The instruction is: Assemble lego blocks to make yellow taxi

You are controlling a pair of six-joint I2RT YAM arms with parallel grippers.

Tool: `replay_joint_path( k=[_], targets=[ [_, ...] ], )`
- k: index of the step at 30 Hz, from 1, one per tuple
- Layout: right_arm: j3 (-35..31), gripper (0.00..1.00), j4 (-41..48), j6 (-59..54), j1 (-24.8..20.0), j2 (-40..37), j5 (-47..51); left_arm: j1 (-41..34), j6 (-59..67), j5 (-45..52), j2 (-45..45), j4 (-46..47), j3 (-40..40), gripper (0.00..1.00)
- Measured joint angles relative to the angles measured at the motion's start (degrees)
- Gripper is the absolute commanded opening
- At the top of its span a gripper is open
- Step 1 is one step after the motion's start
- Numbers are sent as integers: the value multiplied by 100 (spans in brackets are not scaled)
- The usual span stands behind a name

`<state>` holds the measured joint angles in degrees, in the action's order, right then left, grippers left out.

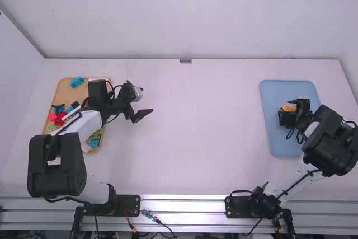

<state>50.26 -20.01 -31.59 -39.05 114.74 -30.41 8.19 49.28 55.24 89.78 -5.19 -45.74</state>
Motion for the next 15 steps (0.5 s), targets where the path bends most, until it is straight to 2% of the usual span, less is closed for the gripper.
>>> replay_joint_path(
  k=[6, 11, 15],
  targets=[
    [118, 99, 590, -9, 0, 0, 48, 0, 0, 0, 0, -15, 0, 99],
    [538, 99, 1952, 42, 46, -203, 140, 2, 0, 2, 0, 0, 0, 99],
    [887, 99, 3121, 501, 214, -638, 634, 0, -24, 4, 0, -68, 0, 99]
  ],
)
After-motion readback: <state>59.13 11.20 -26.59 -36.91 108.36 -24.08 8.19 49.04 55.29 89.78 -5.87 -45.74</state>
